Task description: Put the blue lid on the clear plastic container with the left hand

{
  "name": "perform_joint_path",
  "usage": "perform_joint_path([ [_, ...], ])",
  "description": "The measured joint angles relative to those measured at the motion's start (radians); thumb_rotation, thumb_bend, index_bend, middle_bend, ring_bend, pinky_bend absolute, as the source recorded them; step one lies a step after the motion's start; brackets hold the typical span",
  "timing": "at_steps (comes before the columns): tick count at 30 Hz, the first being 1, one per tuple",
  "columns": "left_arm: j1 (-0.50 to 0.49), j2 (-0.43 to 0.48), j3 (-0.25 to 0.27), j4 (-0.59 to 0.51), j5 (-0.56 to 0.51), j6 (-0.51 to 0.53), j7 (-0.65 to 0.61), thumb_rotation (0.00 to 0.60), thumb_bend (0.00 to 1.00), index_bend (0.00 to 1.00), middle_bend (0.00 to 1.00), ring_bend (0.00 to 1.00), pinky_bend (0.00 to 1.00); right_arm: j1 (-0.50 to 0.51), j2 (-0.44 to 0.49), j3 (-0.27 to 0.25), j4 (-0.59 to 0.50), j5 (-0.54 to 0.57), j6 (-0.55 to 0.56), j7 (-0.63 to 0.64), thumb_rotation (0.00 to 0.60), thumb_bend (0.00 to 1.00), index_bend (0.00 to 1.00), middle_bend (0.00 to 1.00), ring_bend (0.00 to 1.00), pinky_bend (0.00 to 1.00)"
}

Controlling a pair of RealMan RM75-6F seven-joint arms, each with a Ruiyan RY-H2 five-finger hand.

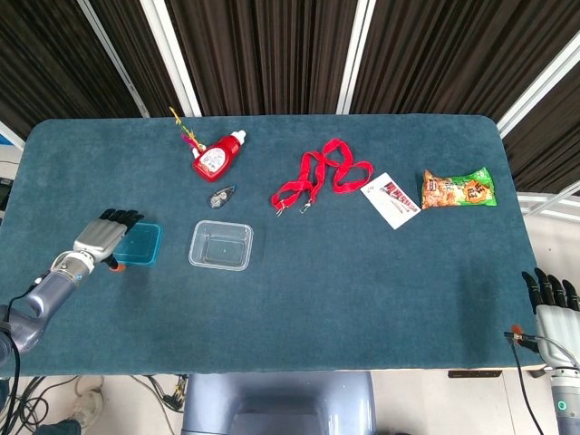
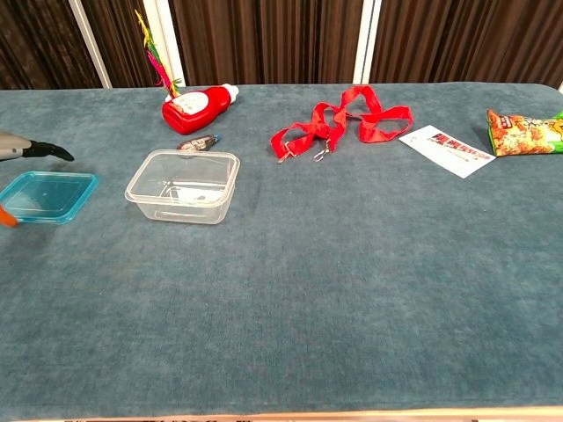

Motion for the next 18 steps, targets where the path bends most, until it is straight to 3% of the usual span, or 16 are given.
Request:
perform_joint_path([
  [18,-0.01,-0.039,0.007,0.053,-0.001,-0.006,0.002,0.6,0.05,0.0,0.14,0.0,0.0,-0.001,0.0,0.002,0.0,0.005,0.003,0.0,0.6,0.31,0.07,0.05,0.04,0.0],
])
